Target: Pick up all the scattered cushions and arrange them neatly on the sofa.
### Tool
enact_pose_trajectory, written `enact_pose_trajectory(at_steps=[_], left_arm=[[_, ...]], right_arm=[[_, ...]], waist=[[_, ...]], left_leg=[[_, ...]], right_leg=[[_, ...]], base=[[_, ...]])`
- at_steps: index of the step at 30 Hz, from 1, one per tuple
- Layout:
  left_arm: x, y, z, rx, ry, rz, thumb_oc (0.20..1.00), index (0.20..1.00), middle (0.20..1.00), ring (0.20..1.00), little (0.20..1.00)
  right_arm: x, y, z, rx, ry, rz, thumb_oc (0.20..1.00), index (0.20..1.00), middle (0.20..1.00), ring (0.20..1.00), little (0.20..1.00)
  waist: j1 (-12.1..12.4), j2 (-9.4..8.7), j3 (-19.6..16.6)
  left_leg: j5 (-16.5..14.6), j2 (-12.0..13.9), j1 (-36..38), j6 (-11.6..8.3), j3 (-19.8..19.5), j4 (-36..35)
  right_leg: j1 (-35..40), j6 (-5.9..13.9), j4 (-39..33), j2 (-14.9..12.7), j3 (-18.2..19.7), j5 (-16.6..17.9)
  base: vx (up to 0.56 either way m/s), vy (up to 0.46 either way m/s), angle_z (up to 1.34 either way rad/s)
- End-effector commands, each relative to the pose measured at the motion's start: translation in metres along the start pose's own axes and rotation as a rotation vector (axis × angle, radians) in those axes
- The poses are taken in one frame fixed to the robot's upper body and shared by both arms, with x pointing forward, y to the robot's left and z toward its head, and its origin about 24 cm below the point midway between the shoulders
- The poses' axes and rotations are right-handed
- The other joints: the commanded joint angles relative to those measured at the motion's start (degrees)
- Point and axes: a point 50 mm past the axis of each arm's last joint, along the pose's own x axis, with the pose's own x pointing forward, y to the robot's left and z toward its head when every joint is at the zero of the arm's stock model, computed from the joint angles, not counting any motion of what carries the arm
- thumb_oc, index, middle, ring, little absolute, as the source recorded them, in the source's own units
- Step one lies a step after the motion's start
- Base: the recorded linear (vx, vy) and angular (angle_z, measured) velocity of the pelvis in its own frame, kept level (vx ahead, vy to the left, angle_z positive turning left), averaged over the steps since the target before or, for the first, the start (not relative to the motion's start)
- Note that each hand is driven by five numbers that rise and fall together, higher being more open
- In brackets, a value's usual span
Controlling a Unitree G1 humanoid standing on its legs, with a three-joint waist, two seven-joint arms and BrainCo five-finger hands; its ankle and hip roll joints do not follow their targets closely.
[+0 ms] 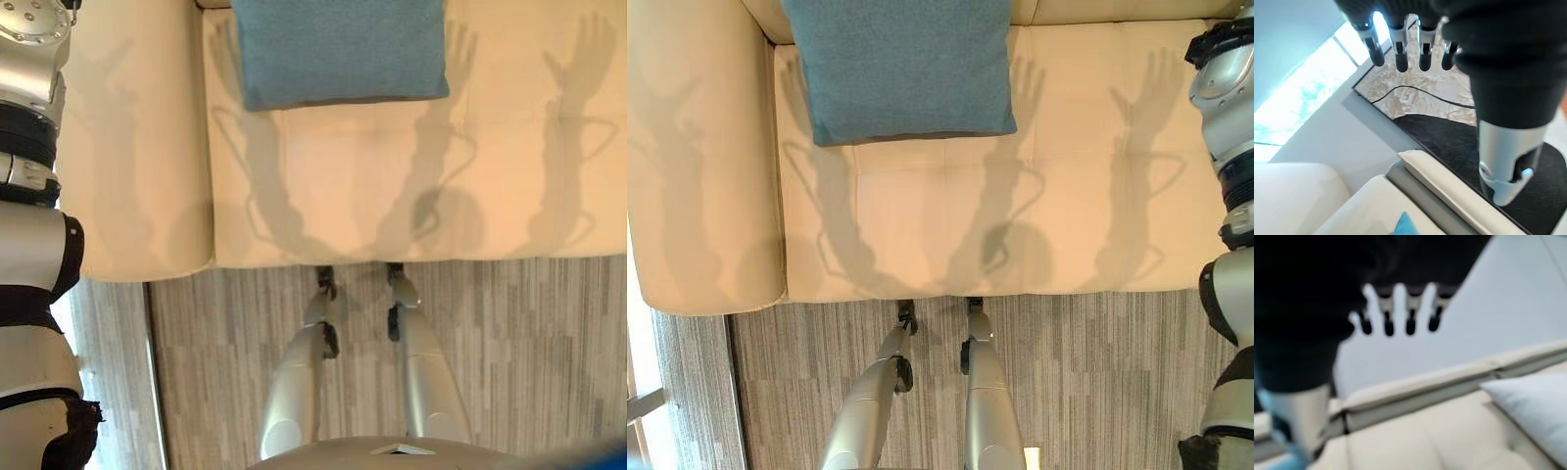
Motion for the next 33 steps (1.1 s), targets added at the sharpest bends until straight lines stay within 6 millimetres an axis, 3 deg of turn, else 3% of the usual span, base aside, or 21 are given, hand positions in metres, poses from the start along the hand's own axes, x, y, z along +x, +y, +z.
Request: enact_pose_trajectory(at_steps=[1,5,6,7,8,9,10,11,12,14,15,18,19,21,22,23,24,27,29,32,33], left_arm=[[-0.021,0.008,-0.018,-0.095,0.005,0.002,1.000,1.000,1.000,1.000,1.000],[-0.089,0.002,-0.064,-0.179,0.145,-0.081,1.000,1.000,1.000,1.000,1.000],[-0.091,0.001,-0.065,-0.177,0.148,-0.087,1.000,1.000,1.000,1.000,1.000],[-0.143,-0.003,-0.089,-0.226,0.267,-0.129,1.000,1.000,1.000,1.000,1.000],[-0.144,-0.004,-0.089,-0.225,0.268,-0.133,1.000,1.000,1.000,1.000,1.000],[-0.162,-0.002,-0.095,-0.222,0.300,-0.153,1.000,1.000,1.000,1.000,1.000],[-0.213,-0.003,-0.112,-0.238,0.437,-0.192,1.000,1.000,1.000,1.000,1.000],[-0.237,0.003,-0.120,-0.245,0.513,-0.190,1.000,1.000,1.000,1.000,1.000],[-0.238,0.003,-0.120,-0.244,0.515,-0.193,1.000,1.000,1.000,1.000,1.000],[-0.295,0.023,-0.139,-0.175,0.689,-0.244,1.000,1.000,1.000,1.000,1.000],[-0.315,0.028,-0.146,-0.140,0.755,-0.266,1.000,1.000,1.000,1.000,1.000],[-0.340,0.040,-0.156,-0.037,0.832,-0.296,1.000,1.000,1.000,1.000,1.000],[-0.369,0.048,-0.166,0.064,0.924,-0.372,1.000,1.000,1.000,1.000,1.000],[-0.394,0.058,-0.173,0.154,1.003,-0.456,1.000,1.000,1.000,1.000,1.000],[-0.394,0.058,-0.173,0.154,1.002,-0.456,1.000,1.000,1.000,1.000,1.000],[-0.425,0.067,-0.178,0.248,1.097,-0.582,1.000,1.000,1.000,1.000,1.000],[-0.439,0.074,-0.179,0.289,1.142,-0.636,1.000,1.000,1.000,1.000,1.000],[-0.466,0.087,-0.180,0.397,1.208,-0.768,1.000,1.000,1.000,1.000,1.000],[-0.499,0.105,-0.176,0.512,1.273,-0.954,1.000,1.000,1.000,1.000,1.000],[-0.515,0.116,-0.172,0.539,1.347,-0.986,1.000,1.000,1.000,1.000,1.000],[-0.530,0.126,-0.169,0.551,1.446,-0.975,1.000,1.000,1.000,1.000,1.000]], right_arm=[[-0.015,-0.014,-0.029,0.036,0.044,-0.018,1.000,1.000,1.000,1.000,1.000],[-0.079,0.004,-0.073,0.124,0.174,0.080,1.000,1.000,1.000,1.000,1.000],[-0.083,0.004,-0.074,0.121,0.177,0.084,1.000,1.000,1.000,1.000,1.000],[-0.128,0.012,-0.093,0.167,0.264,0.131,1.000,1.000,1.000,1.000,1.000],[-0.129,0.011,-0.094,0.164,0.266,0.133,1.000,1.000,1.000,1.000,1.000],[-0.147,0.011,-0.103,0.161,0.297,0.160,1.000,1.000,1.000,1.000,1.000],[-0.188,0.017,-0.110,0.200,0.365,0.211,1.000,1.000,1.000,1.000,1.000],[-0.211,0.017,-0.116,0.186,0.400,0.267,1.000,1.000,1.000,1.000,1.000],[-0.212,0.017,-0.116,0.185,0.402,0.269,1.000,1.000,1.000,1.000,1.000],[-0.272,0.018,-0.127,0.176,0.516,0.405,1.000,1.000,1.000,1.000,1.000],[-0.287,0.020,-0.128,0.176,0.547,0.440,1.000,1.000,1.000,1.000,1.000],[-0.318,0.019,-0.133,0.132,0.602,0.534,1.000,1.000,1.000,1.000,1.000],[-0.351,0.023,-0.134,0.119,0.671,0.634,1.000,1.000,1.000,1.000,1.000],[-0.380,0.024,-0.134,0.097,0.714,0.737,1.000,1.000,1.000,1.000,1.000],[-0.380,0.024,-0.134,0.097,0.714,0.737,1.000,1.000,1.000,1.000,1.000],[-0.412,0.027,-0.133,0.080,0.784,0.842,1.000,1.000,1.000,1.000,1.000],[-0.424,0.026,-0.133,0.062,0.792,0.902,1.000,1.000,1.000,1.000,1.000],[-0.448,0.025,-0.132,0.032,0.824,1.001,1.000,1.000,1.000,1.000,1.000],[-0.481,0.016,-0.133,-0.038,0.874,1.135,1.000,1.000,1.000,1.000,1.000],[-0.502,0.010,-0.132,-0.069,0.929,1.215,1.000,1.000,1.000,1.000,1.000],[-0.521,0.003,-0.132,-0.098,0.999,1.267,1.000,1.000,1.000,1.000,1.000]], waist=[[-0.1,1.32,-3.3],[-0.4,0.64,-4.1],[-0.3,0.56,-4.3],[-0.5,0.14,-5.1],[-0.3,0.18,-5.1],[-0.4,-0.12,-5.3],[-0.4,-0.67,-5.8],[-0.2,-0.92,-6.2],[-0.2,-1.00,-6.3],[0.1,-1.83,-7.0],[0.2,-2.17,-7.2],[0.3,-2.85,-7.6],[0.5,-3.31,-8.2],[0.7,-3.81,-8.5],[0.7,-3.81,-8.4],[1.0,-4.10,-9.3],[1.1,-4.21,-9.6],[1.3,-4.49,-10.6],[1.7,-4.84,-12.0],[1.9,-5.09,-12.8],[2.3,-5.39,-13.5]], left_leg=[[-9.5,1.7,5.3,-5.06,-4.3,3.6],[-10.1,1.4,8.9,-4.89,-4.3,2.7],[-10.1,1.4,9.1,-4.89,-4.4,2.6],[-9.9,1.0,11.2,-4.69,-4.7,1.4],[-10.3,1.2,11.5,-4.72,-4.7,1.3],[-10.0,1.0,12.3,-4.59,-4.7,0.8],[-10.6,1.1,14.5,-4.42,-4.8,-0.1],[-10.7,1.0,15.5,-4.29,-4.9,-0.5],[-10.3,0.9,15.4,-4.26,-4.9,-0.6],[-11.2,1.2,18.6,-4.05,-5.1,-1.0],[-11.5,1.2,19.6,-4.01,-5.1,-0.9],[-11.5,1.2,21.0,-4.16,-5.1,-0.8],[-11.7,1.2,22.5,-4.09,-5.3,-0.5],[-11.8,1.2,24.6,-4.08,-5.3,-0.6],[-11.8,1.2,24.8,-4.08,-5.3,-0.6],[-11.9,1.3,26.1,-4.01,-5.4,-0.7],[-12.0,1.3,27.0,-3.99,-5.2,-0.8],[-12.1,1.4,28.9,-3.90,-5.0,-1.2],[-12.5,1.3,31.4,-3.83,-4.6,-1.7],[-12.6,1.3,33.0,-3.77,-4.5,-2.4],[-12.6,1.1,34.2,-3.72,-4.3,-3.1]], right_leg=[[6.1,4.07,-2.7,-0.2,-3.4,-3.8],[10.1,3.82,-3.8,-0.4,-3.7,-4.3],[10.3,3.82,-3.9,-0.4,-3.7,-4.3],[12.4,3.80,-4.6,-0.6,-4.3,-4.1],[12.6,3.83,-4.6,-0.5,-4.3,-4.4],[13.6,3.79,-5.1,-0.6,-4.5,-4.2],[16.0,3.86,-5.5,-0.7,-5.0,-4.8],[17.1,3.88,-6.0,-0.8,-5.2,-4.9],[17.1,3.87,-6.1,-0.9,-5.2,-4.6],[20.9,4.07,-6.8,-1.0,-5.7,-5.1],[22.2,4.12,-7.1,-1.1,-6.0,-5.2],[24.3,4.38,-7.5,-1.5,-6.4,-5.2],[26.4,4.35,-7.6,-1.6,-7.0,-5.6],[29.0,4.46,-7.8,-1.6,-7.8,-5.8],[29.1,4.47,-7.9,-1.6,-7.8,-5.8],[30.7,4.64,-8.2,-1.5,-8.1,-5.9],[31.6,4.62,-8.3,-1.5,-8.4,-6.0],[33.4,4.78,-8.7,-1.4,-8.7,-6.1],[35.6,4.99,-8.8,-1.4,-9.0,-6.3],[36.8,5.14,-9.0,-1.3,-9.2,-6.3],[37.8,5.41,-9.5,-1.3,-9.5,-6.2]], base=[[0.04,-0.010,0.01],[0.05,-0.007,0.04],[0.07,-0.016,0.13],[0.07,-0.010,0.13],[0.07,-0.013,0.12],[0.10,-0.021,0.03],[0.10,-0.017,0.04],[0.09,-0.014,0.07],[0.04,-0.002,0.15],[0.11,-0.017,0.12],[0.13,-0.009,0.06],[0.04,0.002,0.15],[0.07,0.003,0.18],[0.05,0.012,0.28],[0.01,0.040,0.29],[0.01,0.039,0.16],[0.01,0.062,0.10],[0.01,0.042,0.02],[-0.01,0.083,-0.03],[-0.04,0.058,-0.02],[-0.07,0.060,0.00]])
